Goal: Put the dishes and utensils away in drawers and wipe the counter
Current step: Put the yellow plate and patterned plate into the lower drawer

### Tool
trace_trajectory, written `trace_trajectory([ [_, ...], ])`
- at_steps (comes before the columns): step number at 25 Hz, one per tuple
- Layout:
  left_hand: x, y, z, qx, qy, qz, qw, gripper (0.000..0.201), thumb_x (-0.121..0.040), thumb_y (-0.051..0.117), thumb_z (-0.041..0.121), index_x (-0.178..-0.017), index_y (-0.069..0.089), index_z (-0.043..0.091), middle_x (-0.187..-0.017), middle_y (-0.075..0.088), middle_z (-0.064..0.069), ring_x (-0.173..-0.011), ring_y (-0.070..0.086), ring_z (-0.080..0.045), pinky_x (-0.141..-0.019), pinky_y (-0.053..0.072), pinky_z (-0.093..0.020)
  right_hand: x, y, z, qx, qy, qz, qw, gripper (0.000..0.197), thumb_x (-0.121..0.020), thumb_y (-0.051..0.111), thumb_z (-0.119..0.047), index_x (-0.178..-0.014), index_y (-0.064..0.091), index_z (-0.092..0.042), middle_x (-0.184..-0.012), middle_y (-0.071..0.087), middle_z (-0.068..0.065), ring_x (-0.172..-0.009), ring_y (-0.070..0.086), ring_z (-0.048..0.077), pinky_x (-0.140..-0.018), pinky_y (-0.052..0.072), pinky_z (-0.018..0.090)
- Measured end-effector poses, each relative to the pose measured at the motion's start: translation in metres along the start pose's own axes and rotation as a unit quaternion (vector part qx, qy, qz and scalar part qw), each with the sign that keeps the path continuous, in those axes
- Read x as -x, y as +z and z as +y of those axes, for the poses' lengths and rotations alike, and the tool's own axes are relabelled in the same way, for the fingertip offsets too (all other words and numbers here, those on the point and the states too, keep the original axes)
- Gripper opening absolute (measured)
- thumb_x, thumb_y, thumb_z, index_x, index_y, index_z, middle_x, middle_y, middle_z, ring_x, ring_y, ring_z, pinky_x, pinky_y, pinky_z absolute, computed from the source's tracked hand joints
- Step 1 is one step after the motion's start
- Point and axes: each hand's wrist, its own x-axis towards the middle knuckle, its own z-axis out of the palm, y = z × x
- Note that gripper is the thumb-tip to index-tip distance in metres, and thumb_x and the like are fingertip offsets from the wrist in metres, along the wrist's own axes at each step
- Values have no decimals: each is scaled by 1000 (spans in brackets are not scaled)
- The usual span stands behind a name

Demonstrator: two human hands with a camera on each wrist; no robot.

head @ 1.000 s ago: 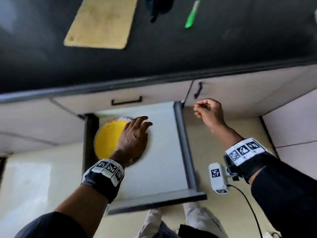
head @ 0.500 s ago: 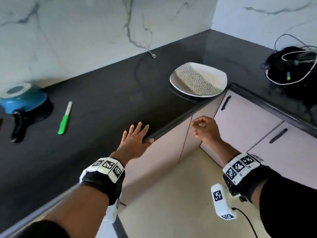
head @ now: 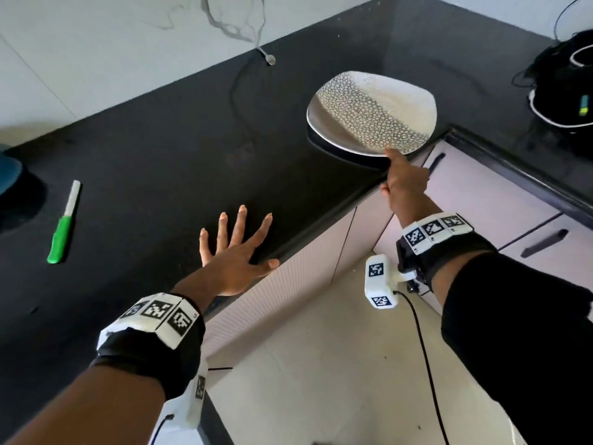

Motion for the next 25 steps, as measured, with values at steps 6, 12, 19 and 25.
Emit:
trace_trajectory([
  [6,-2,-1,-1,-4,4,1,1000,78,-90,38,70,-140,-21,61,-151,-41,10,-140,-38,-24,-114,-19,-56,-3,-11,-9,-109,-9,-22,994,39,-77,60,1,-115,57,6,-95,63,19,-66,61,25,-48,55,28],
  [12,1,6,-1,13,7,44,999,79,-90,41,69,-147,-13,55,-157,-32,7,-144,-32,-25,-114,-18,-53,69,-79,30,-225,10,-101,969,27,-81,47,13,-105,52,2,-88,63,19,-69,68,30,-55,58,36],
  [19,109,50,-4,595,4,244,766,43,-105,33,42,-107,62,9,-98,68,-4,-92,65,-1,-84,51,-18,220,-174,124,-161,-12,-230,960,23,-89,48,7,-94,50,-15,-88,66,3,-70,66,18,-61,57,36],
  [25,303,160,-107,712,-59,306,629,34,-102,37,33,-101,63,11,-82,71,6,-75,64,-9,-59,54,-25,346,-172,216,-9,49,-403,914,33,-84,48,13,-90,50,-20,-78,71,0,-62,68,18,-52,56,32],
])
